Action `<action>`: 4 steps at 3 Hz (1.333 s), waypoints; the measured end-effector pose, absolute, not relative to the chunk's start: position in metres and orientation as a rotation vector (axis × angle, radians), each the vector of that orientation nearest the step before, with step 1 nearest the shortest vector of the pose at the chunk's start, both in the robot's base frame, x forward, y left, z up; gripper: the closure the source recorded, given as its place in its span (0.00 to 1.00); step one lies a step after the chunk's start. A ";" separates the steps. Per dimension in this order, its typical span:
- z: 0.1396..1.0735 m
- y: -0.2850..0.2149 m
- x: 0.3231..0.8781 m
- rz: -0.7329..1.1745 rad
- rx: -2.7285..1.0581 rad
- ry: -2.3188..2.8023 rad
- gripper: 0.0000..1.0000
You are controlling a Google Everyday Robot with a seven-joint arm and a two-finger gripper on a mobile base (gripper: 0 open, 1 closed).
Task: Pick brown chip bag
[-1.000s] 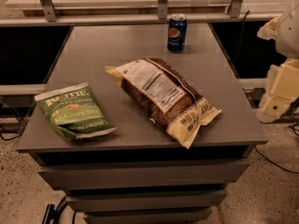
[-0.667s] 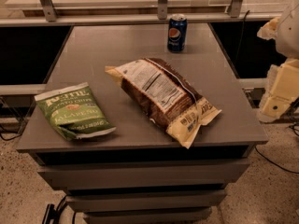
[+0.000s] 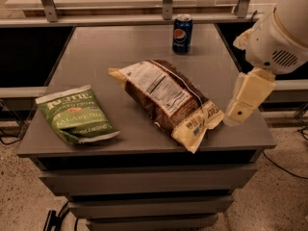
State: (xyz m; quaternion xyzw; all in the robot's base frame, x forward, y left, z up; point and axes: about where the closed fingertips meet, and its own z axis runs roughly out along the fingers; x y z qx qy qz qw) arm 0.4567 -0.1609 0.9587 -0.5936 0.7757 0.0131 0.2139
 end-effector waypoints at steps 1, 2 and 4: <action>0.929 -0.116 0.468 0.139 -1.654 2.160 0.00; 0.896 -0.069 0.481 0.224 -1.667 2.167 0.00; 0.842 -0.006 0.506 0.282 -1.686 2.149 0.18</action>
Offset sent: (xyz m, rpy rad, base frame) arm 0.0423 0.1484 -0.1056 0.1292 0.1686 0.0509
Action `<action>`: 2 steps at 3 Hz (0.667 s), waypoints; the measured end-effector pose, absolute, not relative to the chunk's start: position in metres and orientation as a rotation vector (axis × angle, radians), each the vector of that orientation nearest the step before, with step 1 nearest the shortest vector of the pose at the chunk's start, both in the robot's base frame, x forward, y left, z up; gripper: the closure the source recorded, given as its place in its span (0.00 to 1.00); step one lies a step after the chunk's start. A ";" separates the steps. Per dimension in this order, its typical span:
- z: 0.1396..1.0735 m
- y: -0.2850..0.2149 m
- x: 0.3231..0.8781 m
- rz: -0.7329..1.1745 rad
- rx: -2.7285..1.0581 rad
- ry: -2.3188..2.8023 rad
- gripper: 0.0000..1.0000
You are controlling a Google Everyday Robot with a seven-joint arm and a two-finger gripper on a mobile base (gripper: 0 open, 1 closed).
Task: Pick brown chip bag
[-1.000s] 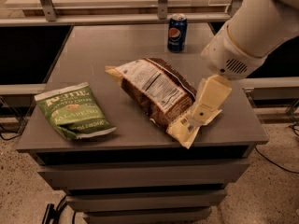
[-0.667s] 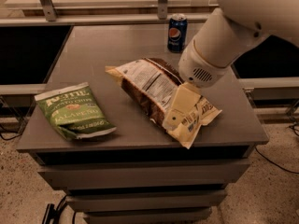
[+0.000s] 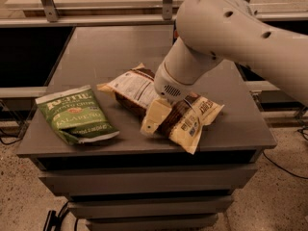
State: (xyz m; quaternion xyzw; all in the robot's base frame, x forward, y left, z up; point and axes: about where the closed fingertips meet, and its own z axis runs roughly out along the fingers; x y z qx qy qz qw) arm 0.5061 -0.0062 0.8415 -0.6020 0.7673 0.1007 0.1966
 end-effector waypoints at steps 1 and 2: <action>0.833 0.006 0.511 0.302 -1.702 2.132 0.41; 0.836 0.006 0.511 0.303 -1.702 2.132 0.64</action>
Offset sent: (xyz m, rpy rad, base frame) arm 0.0103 0.0174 -0.0052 0.0750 0.0232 0.0453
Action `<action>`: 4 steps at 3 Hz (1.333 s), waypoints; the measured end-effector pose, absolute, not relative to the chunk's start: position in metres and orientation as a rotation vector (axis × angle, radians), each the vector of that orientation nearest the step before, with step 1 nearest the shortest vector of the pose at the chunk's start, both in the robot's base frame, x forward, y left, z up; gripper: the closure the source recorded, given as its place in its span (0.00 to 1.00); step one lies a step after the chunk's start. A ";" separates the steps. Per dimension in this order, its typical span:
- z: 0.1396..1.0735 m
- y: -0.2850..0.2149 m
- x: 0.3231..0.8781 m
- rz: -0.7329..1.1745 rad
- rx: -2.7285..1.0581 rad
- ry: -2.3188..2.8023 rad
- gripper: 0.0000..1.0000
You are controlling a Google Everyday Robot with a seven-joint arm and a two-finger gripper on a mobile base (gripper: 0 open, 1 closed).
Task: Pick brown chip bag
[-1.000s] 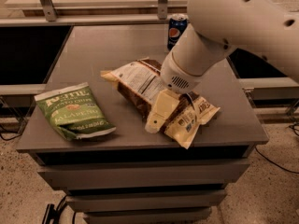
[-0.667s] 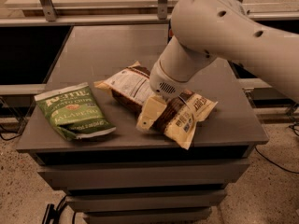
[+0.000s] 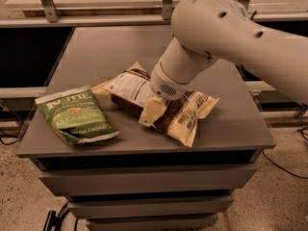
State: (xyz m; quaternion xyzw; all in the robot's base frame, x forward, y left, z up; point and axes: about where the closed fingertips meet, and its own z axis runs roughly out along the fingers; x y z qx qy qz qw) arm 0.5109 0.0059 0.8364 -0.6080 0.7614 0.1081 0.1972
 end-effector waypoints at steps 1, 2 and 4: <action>0.842 0.006 0.511 0.303 -1.702 2.132 0.87; 0.847 0.006 0.511 0.303 -1.702 2.132 1.00; 0.885 -0.003 0.510 0.327 -1.709 2.078 1.00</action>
Offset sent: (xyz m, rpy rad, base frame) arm 0.0039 -0.0141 0.0791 0.1175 -0.0336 0.0545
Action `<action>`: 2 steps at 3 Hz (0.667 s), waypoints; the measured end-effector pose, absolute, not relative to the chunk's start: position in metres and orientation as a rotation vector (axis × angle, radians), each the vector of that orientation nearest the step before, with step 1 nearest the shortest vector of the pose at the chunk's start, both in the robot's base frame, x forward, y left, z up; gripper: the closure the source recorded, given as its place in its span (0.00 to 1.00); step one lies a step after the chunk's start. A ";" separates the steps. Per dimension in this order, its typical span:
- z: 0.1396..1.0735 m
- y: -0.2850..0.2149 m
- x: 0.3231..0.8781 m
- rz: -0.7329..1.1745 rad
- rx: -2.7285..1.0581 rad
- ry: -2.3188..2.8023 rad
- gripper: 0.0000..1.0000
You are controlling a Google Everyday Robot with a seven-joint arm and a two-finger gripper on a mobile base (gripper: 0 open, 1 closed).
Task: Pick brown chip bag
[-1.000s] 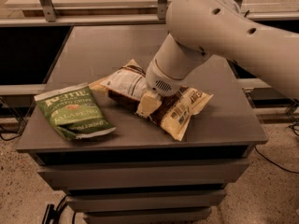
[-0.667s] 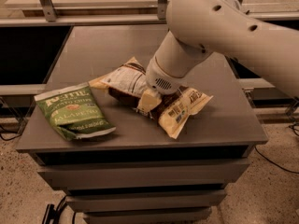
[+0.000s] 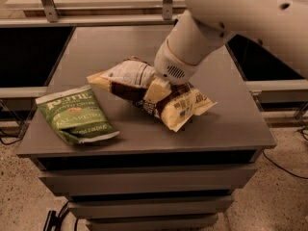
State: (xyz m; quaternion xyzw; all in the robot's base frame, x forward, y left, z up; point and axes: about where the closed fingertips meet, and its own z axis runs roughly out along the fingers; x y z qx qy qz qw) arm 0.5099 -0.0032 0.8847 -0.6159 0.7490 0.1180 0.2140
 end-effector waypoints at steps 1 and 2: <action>0.955 -0.025 0.507 0.332 -1.729 1.999 1.00; 0.955 -0.025 0.507 0.332 -1.729 1.999 1.00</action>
Offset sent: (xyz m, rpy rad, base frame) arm -0.0029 -0.0362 0.0977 0.0387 -0.0543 0.0464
